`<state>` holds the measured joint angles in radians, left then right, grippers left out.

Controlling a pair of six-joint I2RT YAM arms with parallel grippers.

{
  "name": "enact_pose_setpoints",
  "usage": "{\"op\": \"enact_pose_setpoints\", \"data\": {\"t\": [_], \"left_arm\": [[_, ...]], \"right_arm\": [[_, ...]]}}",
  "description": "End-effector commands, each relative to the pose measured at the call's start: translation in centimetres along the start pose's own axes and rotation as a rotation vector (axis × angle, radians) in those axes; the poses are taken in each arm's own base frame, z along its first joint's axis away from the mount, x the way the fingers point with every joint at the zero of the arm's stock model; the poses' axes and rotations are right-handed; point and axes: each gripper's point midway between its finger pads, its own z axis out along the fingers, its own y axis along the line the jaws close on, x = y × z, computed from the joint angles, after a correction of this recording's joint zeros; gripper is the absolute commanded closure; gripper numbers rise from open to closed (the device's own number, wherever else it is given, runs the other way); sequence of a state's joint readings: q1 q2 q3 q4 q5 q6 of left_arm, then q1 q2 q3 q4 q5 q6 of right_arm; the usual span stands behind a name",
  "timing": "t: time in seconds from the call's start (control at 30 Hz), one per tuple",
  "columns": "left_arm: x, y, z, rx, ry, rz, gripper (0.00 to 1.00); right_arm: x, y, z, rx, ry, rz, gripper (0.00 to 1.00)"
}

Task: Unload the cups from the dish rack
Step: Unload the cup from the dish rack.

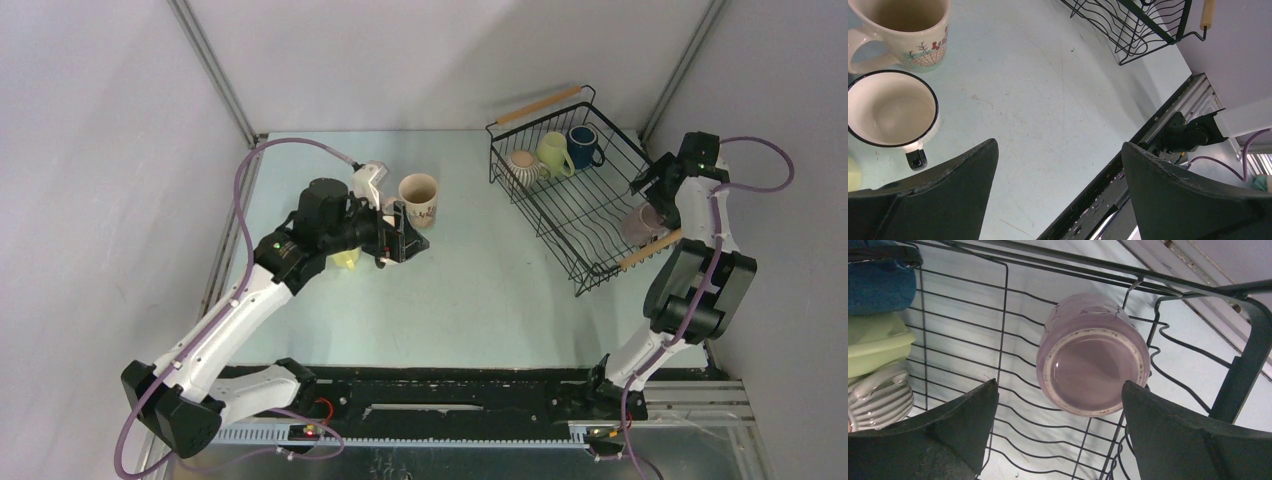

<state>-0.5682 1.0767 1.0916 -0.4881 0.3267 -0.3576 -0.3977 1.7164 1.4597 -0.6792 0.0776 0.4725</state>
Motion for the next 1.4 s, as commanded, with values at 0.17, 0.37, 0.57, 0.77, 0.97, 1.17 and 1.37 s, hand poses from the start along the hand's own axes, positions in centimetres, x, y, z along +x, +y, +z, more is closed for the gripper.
{"op": "enact_pose_setpoints", "data": {"t": [0.17,0.37,0.57,0.77,0.97,1.17,1.37], "left_arm": [[0.4,-0.7,-0.3,0.04,-0.012,0.021,0.0],[0.4,-0.8,-0.2,0.044,-0.01,0.019,0.0],[0.4,-0.8,-0.3,0.046,-0.012,0.021,0.0],[0.5,-0.8,-0.2,0.046,-0.011,0.022,0.0],[0.5,-0.8,-0.1,0.049,-0.008,0.018,0.0],[0.6,-0.8,0.0,0.051,-0.002,0.017,0.0],[0.6,-0.8,0.1,0.051,-0.002,0.016,0.0]], "right_arm": [[-2.6,-1.3,-0.7,0.16,-0.07,-0.069,0.0],[-2.6,-1.6,-0.1,0.214,-0.056,-0.095,0.0],[-2.2,-1.4,1.0,0.213,-0.017,-0.1,0.0],[-1.2,-1.6,2.3,0.233,0.026,-0.101,0.0],[0.0,-1.0,3.2,0.206,0.069,-0.091,0.0],[0.4,1.6,2.7,0.131,0.068,-0.105,0.0],[0.7,4.0,2.1,0.091,0.072,-0.146,0.0]]}}
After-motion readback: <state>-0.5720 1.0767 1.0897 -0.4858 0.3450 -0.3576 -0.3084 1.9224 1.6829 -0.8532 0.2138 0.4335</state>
